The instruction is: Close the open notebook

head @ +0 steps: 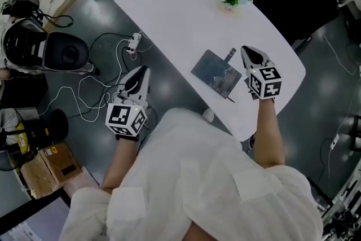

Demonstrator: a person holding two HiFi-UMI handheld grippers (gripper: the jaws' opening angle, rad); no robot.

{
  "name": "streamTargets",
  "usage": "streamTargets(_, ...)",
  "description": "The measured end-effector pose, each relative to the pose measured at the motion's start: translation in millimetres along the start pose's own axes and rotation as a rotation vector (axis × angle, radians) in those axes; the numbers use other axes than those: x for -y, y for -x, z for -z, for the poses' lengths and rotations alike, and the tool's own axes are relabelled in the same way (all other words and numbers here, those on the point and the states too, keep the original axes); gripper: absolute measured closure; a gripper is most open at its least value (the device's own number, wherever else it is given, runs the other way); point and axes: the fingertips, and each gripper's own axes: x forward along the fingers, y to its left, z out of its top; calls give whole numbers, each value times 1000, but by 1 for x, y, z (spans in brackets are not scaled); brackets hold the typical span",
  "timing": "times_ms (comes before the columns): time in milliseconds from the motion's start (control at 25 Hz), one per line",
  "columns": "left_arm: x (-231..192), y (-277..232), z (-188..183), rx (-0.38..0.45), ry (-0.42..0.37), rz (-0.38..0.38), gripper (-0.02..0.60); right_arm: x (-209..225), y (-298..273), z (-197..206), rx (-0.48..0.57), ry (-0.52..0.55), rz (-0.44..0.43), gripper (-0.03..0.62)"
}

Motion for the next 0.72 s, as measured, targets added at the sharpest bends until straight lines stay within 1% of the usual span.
streamTargets(200,2,0,-11,29,-12,13,551,3,61,-54,309,-127,30,589)
streamTargets(240,2,0,-13,33,-14,15,551,3,74,-62,358,-140,34,589)
streamTargets(320,2,1,-17,41,-16,18,551,-1,97,-73,431,-123,50,589)
streamTargets(440,-2,6,-24,56,-18,15,551,-14,127,-87,503,-41,88,589)
streamTargets(520,-4,10,-30,68,-19,12,551,-25,144,-96,532,7,106,591)
streamTargets(600,-5,11,-34,80,-22,14,551,-34,155,-100,547,31,119,591)
streamTargets(720,-7,13,-38,92,-27,19,551,-46,162,-102,555,36,120,592)
